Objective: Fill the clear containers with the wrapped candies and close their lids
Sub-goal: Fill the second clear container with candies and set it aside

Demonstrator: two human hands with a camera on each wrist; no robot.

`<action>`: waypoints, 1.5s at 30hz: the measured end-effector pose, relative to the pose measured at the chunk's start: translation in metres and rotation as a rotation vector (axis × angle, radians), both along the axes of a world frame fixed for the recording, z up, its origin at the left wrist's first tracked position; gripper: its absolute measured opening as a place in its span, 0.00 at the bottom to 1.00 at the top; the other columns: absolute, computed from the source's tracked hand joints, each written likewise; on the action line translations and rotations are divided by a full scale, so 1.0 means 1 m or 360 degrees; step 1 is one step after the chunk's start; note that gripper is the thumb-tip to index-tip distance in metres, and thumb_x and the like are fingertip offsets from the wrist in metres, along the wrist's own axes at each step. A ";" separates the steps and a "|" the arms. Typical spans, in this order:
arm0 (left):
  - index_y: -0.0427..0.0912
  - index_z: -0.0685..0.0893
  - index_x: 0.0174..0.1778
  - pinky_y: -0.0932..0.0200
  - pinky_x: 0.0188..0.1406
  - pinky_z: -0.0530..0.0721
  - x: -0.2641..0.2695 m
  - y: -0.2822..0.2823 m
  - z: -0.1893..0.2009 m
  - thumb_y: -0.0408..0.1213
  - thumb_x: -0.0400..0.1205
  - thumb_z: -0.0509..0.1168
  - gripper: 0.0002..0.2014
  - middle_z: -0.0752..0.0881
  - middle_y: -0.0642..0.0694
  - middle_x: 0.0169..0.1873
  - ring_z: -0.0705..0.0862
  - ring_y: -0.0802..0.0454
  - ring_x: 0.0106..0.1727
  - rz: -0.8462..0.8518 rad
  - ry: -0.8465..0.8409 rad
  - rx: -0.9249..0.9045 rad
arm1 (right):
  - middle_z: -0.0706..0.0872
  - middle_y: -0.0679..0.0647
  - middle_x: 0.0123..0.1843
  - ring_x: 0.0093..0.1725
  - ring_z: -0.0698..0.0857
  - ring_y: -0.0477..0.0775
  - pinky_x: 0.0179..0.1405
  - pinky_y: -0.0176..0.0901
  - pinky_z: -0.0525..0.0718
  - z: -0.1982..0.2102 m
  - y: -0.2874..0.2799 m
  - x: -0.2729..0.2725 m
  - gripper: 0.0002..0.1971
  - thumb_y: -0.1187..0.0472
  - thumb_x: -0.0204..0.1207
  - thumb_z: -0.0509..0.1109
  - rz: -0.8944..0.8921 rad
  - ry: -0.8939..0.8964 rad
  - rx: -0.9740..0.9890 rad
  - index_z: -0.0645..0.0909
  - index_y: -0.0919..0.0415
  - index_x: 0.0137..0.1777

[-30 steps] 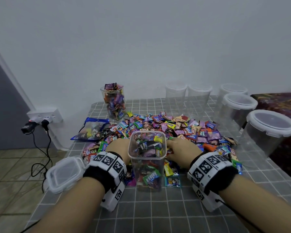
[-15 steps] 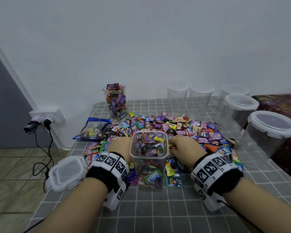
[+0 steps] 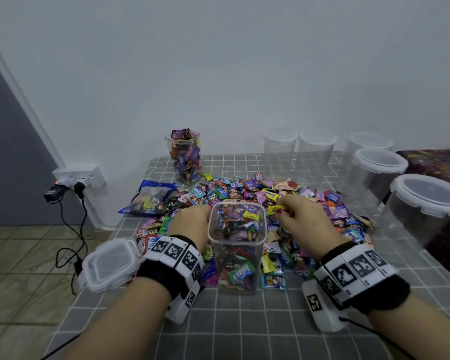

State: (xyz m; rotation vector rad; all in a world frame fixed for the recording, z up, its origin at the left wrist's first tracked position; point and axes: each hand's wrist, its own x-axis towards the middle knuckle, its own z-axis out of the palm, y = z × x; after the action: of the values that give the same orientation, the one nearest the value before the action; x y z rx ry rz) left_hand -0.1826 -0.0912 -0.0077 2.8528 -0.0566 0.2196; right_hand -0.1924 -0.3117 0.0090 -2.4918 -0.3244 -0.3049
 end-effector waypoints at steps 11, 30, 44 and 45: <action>0.48 0.74 0.40 0.57 0.40 0.69 -0.004 -0.002 0.002 0.42 0.83 0.59 0.07 0.84 0.43 0.47 0.82 0.42 0.49 -0.0027 -0.0063 -0.0025 | 0.85 0.55 0.49 0.46 0.81 0.53 0.46 0.43 0.75 0.050 0.024 -0.026 0.02 0.67 0.76 0.70 0.0268 -0.0471 0.0248 0.83 0.63 0.47; 0.50 0.72 0.40 0.58 0.41 0.71 -0.010 -0.006 0.011 0.42 0.83 0.59 0.06 0.82 0.46 0.46 0.81 0.45 0.48 -0.0078 0.0007 -0.0075 | 0.79 0.45 0.60 0.51 0.68 0.33 0.50 0.26 0.68 0.035 0.050 -0.040 0.28 0.54 0.73 0.68 0.0509 -0.0391 -0.0001 0.71 0.55 0.74; 0.44 0.78 0.37 0.55 0.36 0.73 -0.008 0.004 0.003 0.44 0.83 0.60 0.11 0.80 0.51 0.35 0.79 0.48 0.39 -0.0052 -0.0232 -0.0234 | 0.69 0.28 0.66 0.59 0.72 0.16 0.56 0.19 0.74 0.007 0.033 -0.044 0.48 0.52 0.63 0.82 0.0578 0.0585 0.0780 0.54 0.41 0.77; 0.42 0.81 0.38 0.53 0.37 0.75 -0.010 0.006 0.005 0.44 0.83 0.60 0.12 0.81 0.49 0.35 0.80 0.48 0.39 -0.0034 -0.0262 -0.0288 | 0.71 0.30 0.64 0.58 0.75 0.19 0.51 0.17 0.74 0.005 0.033 -0.044 0.42 0.56 0.65 0.81 0.0572 0.0608 0.0804 0.58 0.37 0.72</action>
State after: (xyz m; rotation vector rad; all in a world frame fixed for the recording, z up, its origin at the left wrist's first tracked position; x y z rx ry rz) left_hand -0.1926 -0.0856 -0.0029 2.6475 -0.0951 0.4322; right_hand -0.2369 -0.2786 0.0142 -1.8964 -0.4600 0.2138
